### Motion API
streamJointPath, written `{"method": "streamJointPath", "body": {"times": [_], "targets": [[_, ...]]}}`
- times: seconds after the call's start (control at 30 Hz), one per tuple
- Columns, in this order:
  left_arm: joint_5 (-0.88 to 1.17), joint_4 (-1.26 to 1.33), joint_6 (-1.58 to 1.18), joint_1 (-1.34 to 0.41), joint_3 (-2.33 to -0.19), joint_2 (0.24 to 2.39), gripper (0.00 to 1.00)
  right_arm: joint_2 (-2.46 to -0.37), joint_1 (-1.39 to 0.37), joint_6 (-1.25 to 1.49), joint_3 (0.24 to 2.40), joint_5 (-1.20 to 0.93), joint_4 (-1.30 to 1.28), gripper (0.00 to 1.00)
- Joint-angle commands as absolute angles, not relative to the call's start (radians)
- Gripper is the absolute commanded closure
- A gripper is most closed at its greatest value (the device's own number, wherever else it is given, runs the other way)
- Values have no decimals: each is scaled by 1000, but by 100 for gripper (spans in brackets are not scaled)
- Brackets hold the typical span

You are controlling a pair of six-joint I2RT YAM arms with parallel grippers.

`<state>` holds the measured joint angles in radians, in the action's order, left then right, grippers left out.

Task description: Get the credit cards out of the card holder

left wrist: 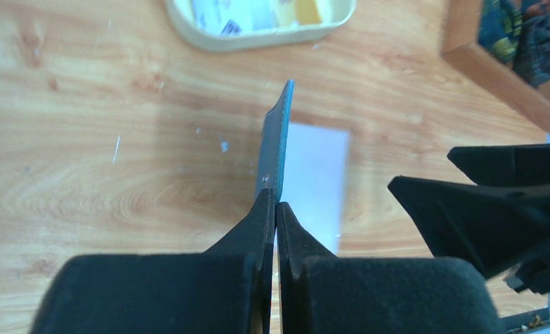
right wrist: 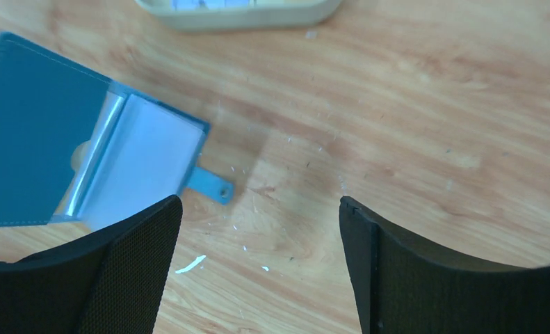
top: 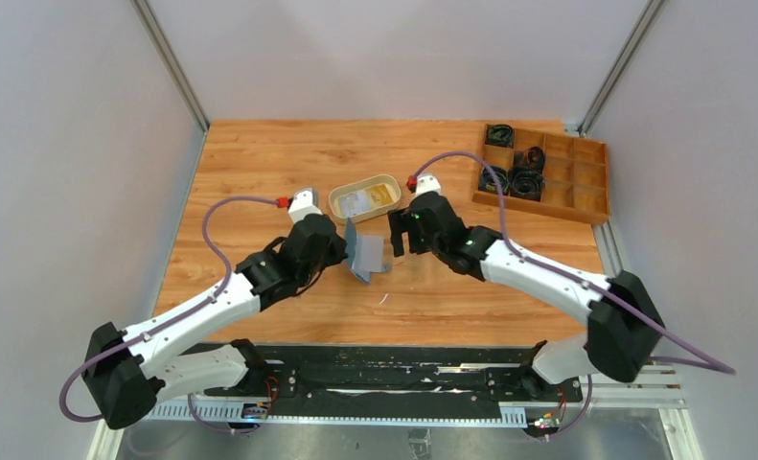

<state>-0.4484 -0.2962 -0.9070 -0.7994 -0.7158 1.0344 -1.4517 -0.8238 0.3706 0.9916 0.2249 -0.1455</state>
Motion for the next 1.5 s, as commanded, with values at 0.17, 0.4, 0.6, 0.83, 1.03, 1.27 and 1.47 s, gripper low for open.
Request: {"method": "streamJointPath", "body": {"times": [0.17,0.4,0.6,0.83,1.03,1.27,1.47], "targets": [[-462,-495,-643,-807,-1128,1108,100,-1147,-811,379,925,336,-37,8],[-362,-537,-645,-792,-1338,1175,100,-1070,-640,548,763,-175,412,8],[-272,-453,-701,-722,-1336,1180,100,-1154,-439,875,669,-464,853,8],[-237,-387,-679,-713,-1356,1224,100,-1527,-354,1472,732,-644,1594,11],[-254,-383,-665,-708,-1399,1222,100,-1589,-389,1479,798,-675,1597,12],[-260,-350,-672,-703,-1404,1220,100,-1623,-433,1520,867,-686,1596,12],[-279,-325,-676,-703,-1411,1228,100,-1673,-500,1531,898,-672,1596,12]]}}
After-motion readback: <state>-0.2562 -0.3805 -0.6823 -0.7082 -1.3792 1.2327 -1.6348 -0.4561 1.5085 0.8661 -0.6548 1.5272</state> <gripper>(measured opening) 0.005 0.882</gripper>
